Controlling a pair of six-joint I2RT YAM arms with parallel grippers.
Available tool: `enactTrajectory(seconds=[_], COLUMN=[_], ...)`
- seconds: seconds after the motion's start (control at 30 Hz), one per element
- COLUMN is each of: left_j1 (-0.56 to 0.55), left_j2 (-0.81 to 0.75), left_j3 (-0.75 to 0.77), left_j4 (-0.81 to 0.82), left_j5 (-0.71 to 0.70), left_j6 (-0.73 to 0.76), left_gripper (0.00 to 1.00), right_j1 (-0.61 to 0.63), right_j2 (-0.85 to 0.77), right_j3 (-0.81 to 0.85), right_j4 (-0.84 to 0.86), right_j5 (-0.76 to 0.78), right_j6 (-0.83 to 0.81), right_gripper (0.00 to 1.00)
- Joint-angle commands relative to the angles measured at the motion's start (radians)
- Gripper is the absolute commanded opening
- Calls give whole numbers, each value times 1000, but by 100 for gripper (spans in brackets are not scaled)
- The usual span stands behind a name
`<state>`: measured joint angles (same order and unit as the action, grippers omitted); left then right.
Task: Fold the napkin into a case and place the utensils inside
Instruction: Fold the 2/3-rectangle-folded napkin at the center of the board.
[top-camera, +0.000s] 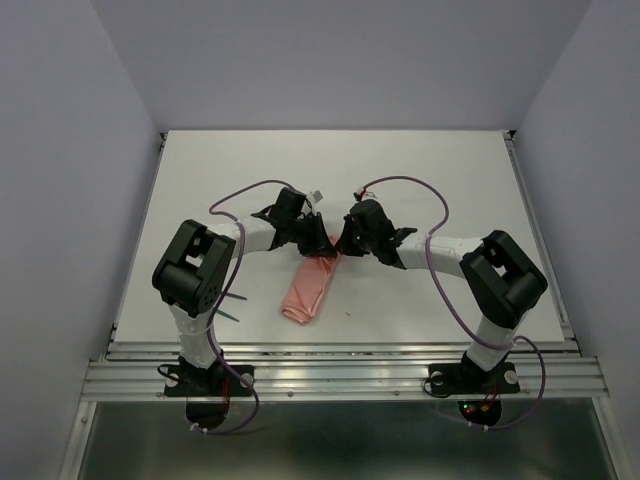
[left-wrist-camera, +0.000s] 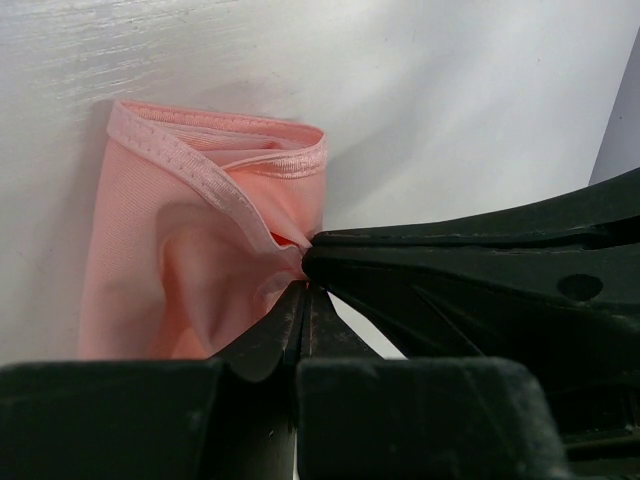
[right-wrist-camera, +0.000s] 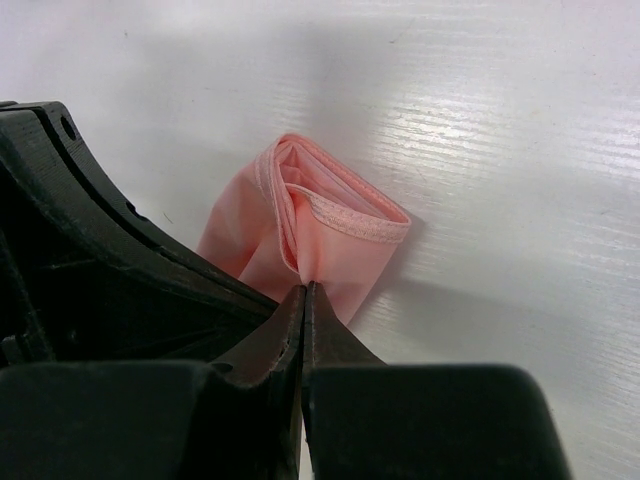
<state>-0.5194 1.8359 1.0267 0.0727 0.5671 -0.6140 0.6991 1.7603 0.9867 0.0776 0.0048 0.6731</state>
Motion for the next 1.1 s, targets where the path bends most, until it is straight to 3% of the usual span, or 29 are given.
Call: enactTrajectory(seconds=[0.0, 0.37, 1.07], left_j1=[-1, 1, -1], left_j2=[-6, -7, 26], left_j3=[-2, -19, -30], left_j4=[90, 93, 168], left_j5=[-9, -88, -84], left_j6=[-26, -35, -107], left_gripper=[0, 0, 0], right_j1=[4, 4, 4], right_j2=[-41, -39, -32], right_j3=[40, 27, 55], right_j4=[17, 16, 19], right_j5=[-17, -23, -55], right_j6=[-3, -6, 6], right_gripper=[1, 1, 1])
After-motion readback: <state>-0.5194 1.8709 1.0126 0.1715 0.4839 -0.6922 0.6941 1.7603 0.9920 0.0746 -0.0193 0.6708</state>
